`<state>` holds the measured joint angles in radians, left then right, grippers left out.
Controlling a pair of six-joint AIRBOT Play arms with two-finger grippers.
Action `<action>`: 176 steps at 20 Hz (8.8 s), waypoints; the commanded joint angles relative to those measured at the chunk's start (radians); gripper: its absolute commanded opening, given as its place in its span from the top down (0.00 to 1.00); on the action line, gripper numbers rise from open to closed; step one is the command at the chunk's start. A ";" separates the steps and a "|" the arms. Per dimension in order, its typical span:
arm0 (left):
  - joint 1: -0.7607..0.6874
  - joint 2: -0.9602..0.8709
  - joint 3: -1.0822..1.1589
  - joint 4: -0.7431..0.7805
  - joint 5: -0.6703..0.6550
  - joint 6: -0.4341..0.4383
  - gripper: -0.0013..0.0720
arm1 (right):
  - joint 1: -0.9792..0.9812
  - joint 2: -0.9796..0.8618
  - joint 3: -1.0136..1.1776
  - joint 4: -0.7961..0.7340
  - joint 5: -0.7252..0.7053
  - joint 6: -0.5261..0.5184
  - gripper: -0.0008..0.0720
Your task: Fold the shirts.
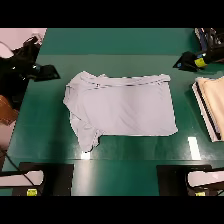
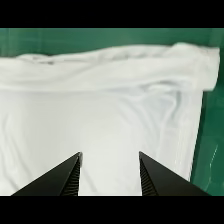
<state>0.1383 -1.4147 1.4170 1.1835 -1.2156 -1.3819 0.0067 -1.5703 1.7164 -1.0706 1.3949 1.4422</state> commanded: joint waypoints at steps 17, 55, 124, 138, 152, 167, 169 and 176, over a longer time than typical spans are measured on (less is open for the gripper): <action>-0.052 0.326 -0.834 -0.256 0.298 0.134 0.16 | -0.058 0.457 -0.470 0.163 -0.056 -0.056 0.54; -0.176 0.435 -0.599 -0.141 0.158 0.071 0.95 | -0.165 0.488 -1.192 0.084 -0.241 -0.001 0.66; -0.126 -0.117 -0.173 -0.070 0.146 -0.011 0.40 | 0.011 -0.037 -0.278 -0.212 -0.094 0.053 0.52; -0.125 0.417 -0.848 -0.197 0.054 -0.034 0.35 | -0.072 0.435 -0.587 -0.174 -0.043 0.048 0.42; -0.267 0.437 -0.961 -0.330 0.266 -0.053 0.95 | -0.134 0.500 -0.661 -0.155 0.055 0.030 0.42; -0.267 0.438 -0.871 -0.325 0.201 -0.050 0.95 | -0.443 0.491 -1.205 0.107 -0.181 -0.049 0.45; -0.267 0.438 -0.871 -0.309 0.194 -0.051 0.95 | -0.412 0.460 -1.179 0.106 -0.184 -0.050 0.64; -0.267 0.505 -0.846 -0.126 0.023 -0.106 0.96 | -0.324 0.577 -1.085 -0.078 0.006 -0.055 0.97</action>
<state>-0.1291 -0.9546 0.5613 0.9691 -1.1271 -1.4502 -0.3481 -1.0573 0.6006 -1.0557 1.3014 1.3880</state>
